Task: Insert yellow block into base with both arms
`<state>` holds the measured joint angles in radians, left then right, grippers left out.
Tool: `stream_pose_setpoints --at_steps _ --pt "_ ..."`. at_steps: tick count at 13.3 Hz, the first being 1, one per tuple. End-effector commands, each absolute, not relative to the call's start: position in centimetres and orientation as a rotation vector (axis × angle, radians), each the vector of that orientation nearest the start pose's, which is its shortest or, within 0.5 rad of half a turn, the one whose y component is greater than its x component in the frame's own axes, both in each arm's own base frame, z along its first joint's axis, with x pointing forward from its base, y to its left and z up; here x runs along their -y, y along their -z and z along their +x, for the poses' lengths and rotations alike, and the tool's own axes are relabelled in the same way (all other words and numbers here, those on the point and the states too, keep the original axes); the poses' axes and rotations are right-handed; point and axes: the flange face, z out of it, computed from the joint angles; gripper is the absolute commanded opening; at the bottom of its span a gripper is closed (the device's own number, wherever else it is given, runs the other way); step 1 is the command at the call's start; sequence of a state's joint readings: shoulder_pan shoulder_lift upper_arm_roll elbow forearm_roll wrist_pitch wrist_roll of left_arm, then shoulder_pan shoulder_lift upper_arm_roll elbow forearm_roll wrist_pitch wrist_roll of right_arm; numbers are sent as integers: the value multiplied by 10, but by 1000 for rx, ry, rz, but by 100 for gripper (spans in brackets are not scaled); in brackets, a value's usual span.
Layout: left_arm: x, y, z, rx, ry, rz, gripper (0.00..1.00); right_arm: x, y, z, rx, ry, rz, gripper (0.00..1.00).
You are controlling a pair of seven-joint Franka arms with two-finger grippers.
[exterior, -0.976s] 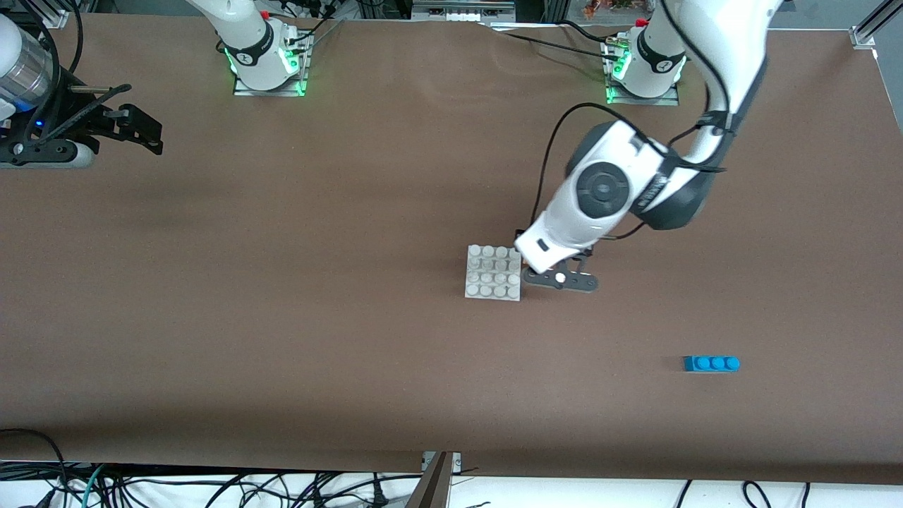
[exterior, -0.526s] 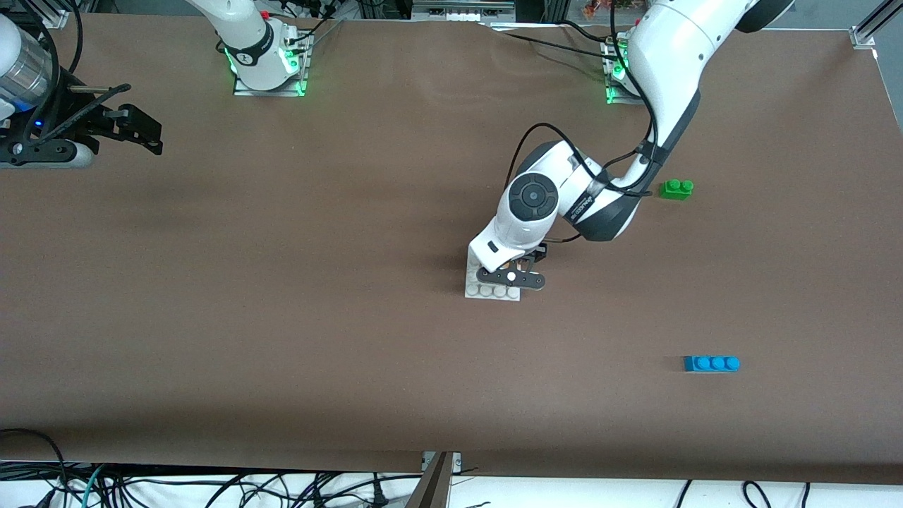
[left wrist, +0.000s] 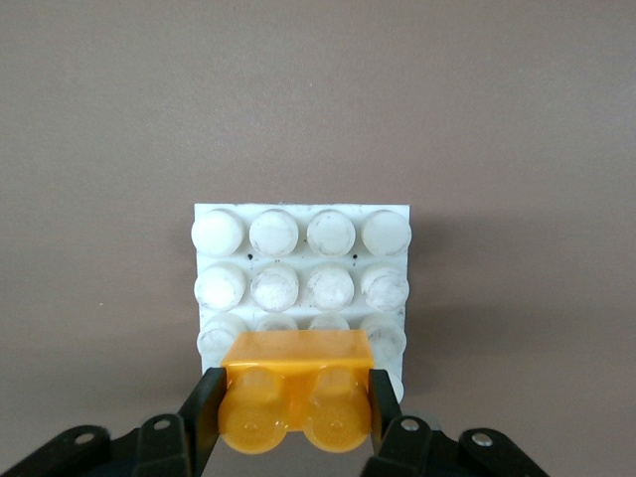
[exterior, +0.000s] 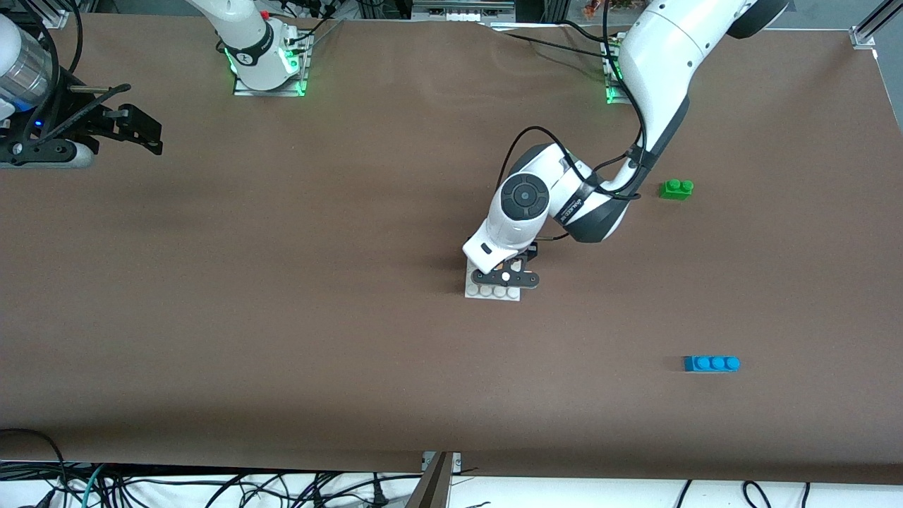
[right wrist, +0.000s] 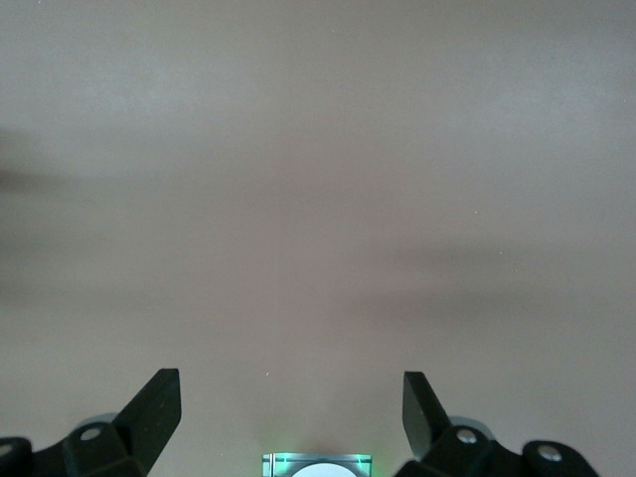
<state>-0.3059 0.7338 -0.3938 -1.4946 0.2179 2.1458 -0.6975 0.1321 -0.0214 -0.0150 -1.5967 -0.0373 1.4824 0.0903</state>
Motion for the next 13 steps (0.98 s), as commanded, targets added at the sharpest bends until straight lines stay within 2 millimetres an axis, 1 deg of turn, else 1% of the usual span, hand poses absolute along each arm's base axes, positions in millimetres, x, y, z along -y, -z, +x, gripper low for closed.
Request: stream_pose_setpoints --at_steps 1,4,6,7,10,13 --pt "418 -252 582 -77 -46 -3149 42 -57 -622 536 54 -130 -3166 99" --pt "423 -238 578 -87 -70 -3146 42 -57 -622 536 54 -130 -3164 99" --pt "429 -237 576 -100 -28 -3171 42 -57 -622 536 54 -128 -3164 99" --pt "430 -231 576 -96 -31 -3177 42 -57 -622 536 54 -128 -3164 99" --pt "428 -229 575 -99 -37 -3173 42 -57 -622 536 54 -128 -3164 99" --pt "424 -234 578 -91 -46 -3162 43 -57 -622 536 54 -130 -3164 99"
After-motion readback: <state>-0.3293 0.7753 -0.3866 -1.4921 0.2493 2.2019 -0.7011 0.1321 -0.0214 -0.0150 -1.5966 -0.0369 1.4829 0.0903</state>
